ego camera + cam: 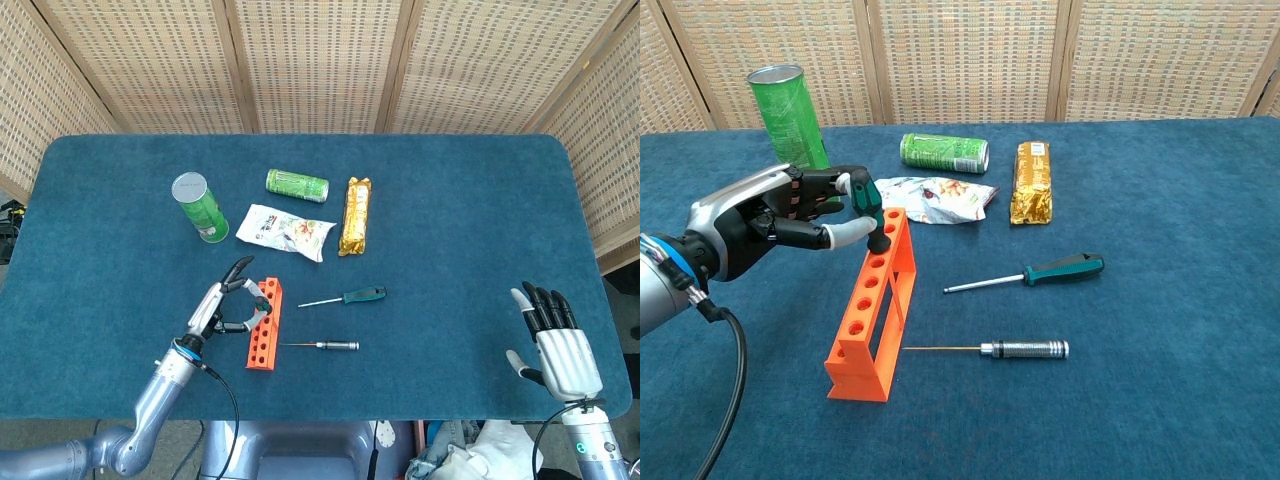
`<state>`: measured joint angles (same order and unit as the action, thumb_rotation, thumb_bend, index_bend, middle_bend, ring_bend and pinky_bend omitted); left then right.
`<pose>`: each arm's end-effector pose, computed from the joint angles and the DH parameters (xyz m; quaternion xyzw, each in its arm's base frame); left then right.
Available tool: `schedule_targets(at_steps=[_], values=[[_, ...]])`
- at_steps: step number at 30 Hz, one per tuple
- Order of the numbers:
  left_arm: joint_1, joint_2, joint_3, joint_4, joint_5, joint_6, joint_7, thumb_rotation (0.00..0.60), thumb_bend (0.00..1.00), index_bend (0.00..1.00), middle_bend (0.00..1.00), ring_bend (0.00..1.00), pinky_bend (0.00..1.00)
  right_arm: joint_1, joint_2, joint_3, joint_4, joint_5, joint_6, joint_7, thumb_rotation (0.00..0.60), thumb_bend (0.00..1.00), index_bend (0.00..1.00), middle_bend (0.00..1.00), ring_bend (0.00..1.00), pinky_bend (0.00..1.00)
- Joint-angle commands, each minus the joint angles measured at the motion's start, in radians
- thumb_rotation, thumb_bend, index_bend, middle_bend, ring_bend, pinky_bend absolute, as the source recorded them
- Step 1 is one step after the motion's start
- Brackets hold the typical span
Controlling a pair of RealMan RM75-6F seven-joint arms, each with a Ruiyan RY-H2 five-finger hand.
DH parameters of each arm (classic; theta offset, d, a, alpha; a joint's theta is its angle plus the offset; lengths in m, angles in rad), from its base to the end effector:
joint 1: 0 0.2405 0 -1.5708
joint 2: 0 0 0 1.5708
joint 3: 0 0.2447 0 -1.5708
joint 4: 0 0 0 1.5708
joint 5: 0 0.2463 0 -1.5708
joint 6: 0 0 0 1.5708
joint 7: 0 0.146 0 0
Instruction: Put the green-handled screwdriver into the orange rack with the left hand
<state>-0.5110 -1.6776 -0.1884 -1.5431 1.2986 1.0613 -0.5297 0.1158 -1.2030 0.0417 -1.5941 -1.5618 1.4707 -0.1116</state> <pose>-0.1348 0.2818 -0.0764 -0.4582 -0.6782 -0.5469 0.1763 -0.2953 -0.1914 0.0892 0.6320 -0.3560 0.3896 0.5675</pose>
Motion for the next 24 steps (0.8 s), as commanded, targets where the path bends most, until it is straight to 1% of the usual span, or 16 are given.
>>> schedule_targets(at_steps=[1, 9, 14, 22, 24], values=[[0.0, 0.001, 0.0, -0.001, 0.005, 0.001, -0.002, 0.6, 0.39, 0.58, 0.06, 0.0, 0.0, 0.0, 0.0, 0.0, 0.0, 0.0, 0.0, 0.0, 0.6, 0.25, 0.0, 0.0, 0.0, 0.0], [0.004, 0.022, -0.009, -0.033, 0.033, 0.025, -0.009, 0.6, 0.38, 0.48, 0.06, 0.0, 0.0, 0.0, -0.001, 0.001, 0.002, 0.001, 0.001, 0.0, 0.6, 0.24, 0.0, 0.0, 0.0, 0.0], [0.005, 0.043, -0.012, -0.058, 0.056, 0.046, 0.011, 0.6, 0.38, 0.38, 0.04, 0.0, 0.0, 0.0, -0.002, 0.0, 0.002, 0.0, 0.0, 0.0, 0.6, 0.24, 0.0, 0.0, 0.0, 0.0], [-0.002, 0.077, -0.02, -0.099, 0.021, 0.019, 0.033, 0.6, 0.38, 0.36, 0.02, 0.0, 0.0, -0.001, -0.002, 0.0, 0.001, -0.004, 0.005, -0.002, 0.6, 0.24, 0.0, 0.0, 0.0, 0.0], [0.002, 0.086, -0.029, -0.122, 0.026, 0.03, 0.017, 0.6, 0.38, 0.36, 0.02, 0.0, 0.0, -0.001, -0.002, 0.001, 0.001, -0.003, 0.005, -0.001, 0.6, 0.24, 0.0, 0.0, 0.0, 0.0]])
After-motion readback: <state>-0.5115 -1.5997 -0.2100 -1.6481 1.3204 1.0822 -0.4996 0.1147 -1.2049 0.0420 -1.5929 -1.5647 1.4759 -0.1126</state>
